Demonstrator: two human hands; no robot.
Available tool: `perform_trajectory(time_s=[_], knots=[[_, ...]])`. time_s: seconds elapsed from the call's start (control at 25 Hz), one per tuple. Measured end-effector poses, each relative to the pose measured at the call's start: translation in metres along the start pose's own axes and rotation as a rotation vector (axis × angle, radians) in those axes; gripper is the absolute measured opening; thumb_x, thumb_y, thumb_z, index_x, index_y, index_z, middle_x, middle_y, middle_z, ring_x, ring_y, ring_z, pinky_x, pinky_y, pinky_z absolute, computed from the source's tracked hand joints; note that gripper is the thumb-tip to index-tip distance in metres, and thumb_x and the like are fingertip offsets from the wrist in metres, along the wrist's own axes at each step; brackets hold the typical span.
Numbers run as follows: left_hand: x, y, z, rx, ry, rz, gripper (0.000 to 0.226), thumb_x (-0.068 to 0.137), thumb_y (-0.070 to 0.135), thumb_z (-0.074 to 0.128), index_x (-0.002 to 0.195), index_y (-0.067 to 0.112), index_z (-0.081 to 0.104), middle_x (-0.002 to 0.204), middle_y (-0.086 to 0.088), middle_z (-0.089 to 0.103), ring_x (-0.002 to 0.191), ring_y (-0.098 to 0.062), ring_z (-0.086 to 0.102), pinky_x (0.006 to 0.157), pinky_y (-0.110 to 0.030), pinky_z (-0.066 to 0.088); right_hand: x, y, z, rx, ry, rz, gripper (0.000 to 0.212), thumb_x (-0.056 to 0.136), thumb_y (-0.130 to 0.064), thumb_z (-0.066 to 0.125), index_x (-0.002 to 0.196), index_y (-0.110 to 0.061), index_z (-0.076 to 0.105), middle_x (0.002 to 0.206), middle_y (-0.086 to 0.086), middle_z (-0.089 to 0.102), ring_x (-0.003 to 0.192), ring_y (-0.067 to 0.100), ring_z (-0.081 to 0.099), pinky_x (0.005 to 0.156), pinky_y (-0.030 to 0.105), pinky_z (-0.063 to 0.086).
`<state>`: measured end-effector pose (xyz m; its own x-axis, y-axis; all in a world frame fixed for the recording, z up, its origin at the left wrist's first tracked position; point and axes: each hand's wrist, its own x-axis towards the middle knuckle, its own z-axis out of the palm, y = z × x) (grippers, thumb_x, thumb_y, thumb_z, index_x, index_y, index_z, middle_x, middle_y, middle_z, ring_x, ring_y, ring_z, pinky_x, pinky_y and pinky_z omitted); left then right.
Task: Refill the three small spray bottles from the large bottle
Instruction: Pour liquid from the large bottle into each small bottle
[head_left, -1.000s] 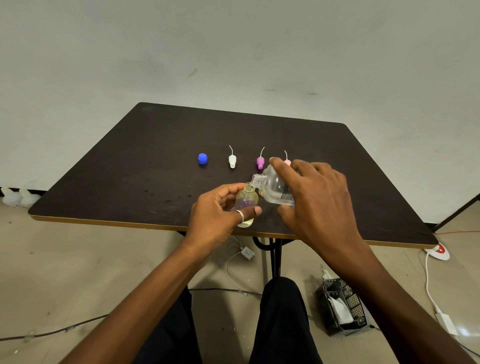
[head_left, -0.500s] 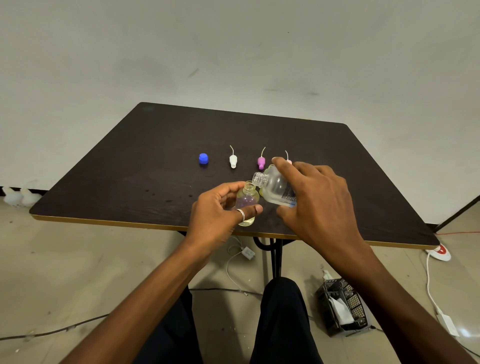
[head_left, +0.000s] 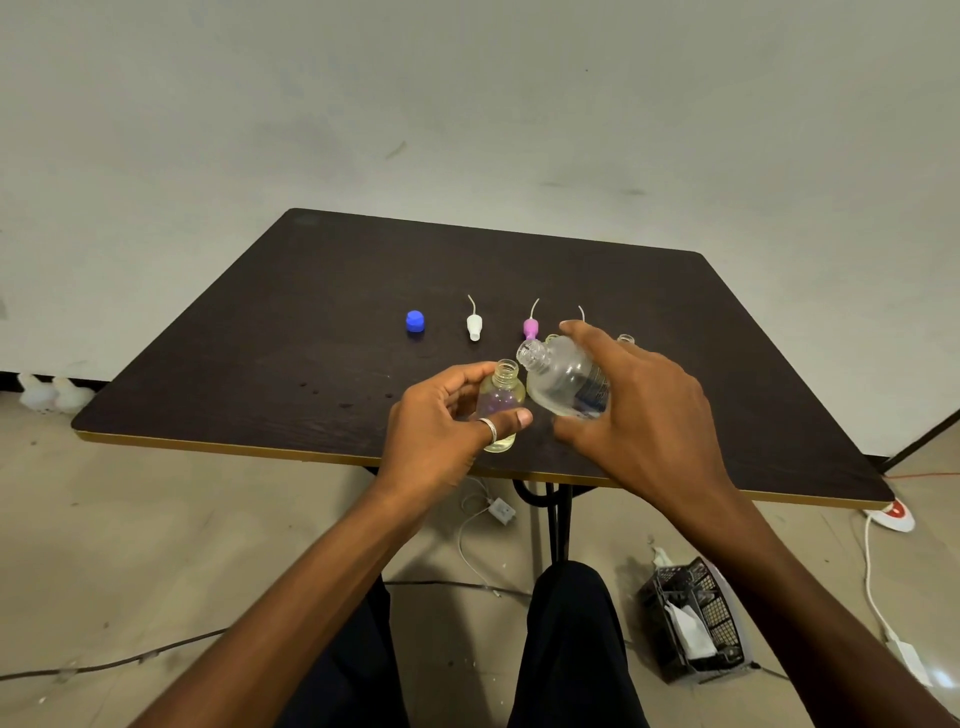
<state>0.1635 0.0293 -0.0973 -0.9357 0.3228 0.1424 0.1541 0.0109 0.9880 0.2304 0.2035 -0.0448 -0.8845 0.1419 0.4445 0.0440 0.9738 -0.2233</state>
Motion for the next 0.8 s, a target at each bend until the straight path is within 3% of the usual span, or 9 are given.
perform_trajectory(time_s=[0.12, 0.4, 0.8], knots=[[0.004, -0.002, -0.002, 0.001, 0.019, -0.007, 0.054, 0.070, 0.016, 0.089, 0.119, 0.026, 0.069, 0.106, 0.013, 0.075, 0.100, 0.000, 0.069, 0.091, -0.028, 0.057, 0.004, 0.007, 0.000, 0.253, -0.009, 0.065, 0.078, 0.068, -0.045, 0.082, 0.137, -0.037, 0.047, 0.118, -0.004, 0.066, 0.094, 0.012, 0.061, 0.082, 0.029, 0.053], [0.024, -0.005, -0.016, -0.031, 0.080, -0.021, 0.048, 0.072, 0.014, 0.087, 0.117, 0.024, 0.070, 0.103, 0.008, 0.076, 0.099, -0.006, 0.071, 0.092, -0.034, 0.057, 0.010, 0.017, 0.003, 0.877, -0.009, 0.284, 0.070, 0.065, -0.031, 0.085, 0.125, -0.041, 0.052, 0.116, -0.017, 0.063, 0.106, 0.009, 0.063, 0.084, 0.030, 0.058], [0.099, -0.034, -0.041, 0.106, 0.266, -0.054, 0.052, 0.068, 0.018, 0.090, 0.117, 0.022, 0.072, 0.098, 0.009, 0.077, 0.092, -0.003, 0.072, 0.090, -0.031, 0.058, 0.016, 0.027, 0.002, 1.023, 0.062, 0.327, 0.064, 0.068, -0.017, 0.085, 0.120, -0.039, 0.054, 0.111, -0.018, 0.066, 0.102, 0.003, 0.065, 0.075, 0.022, 0.057]])
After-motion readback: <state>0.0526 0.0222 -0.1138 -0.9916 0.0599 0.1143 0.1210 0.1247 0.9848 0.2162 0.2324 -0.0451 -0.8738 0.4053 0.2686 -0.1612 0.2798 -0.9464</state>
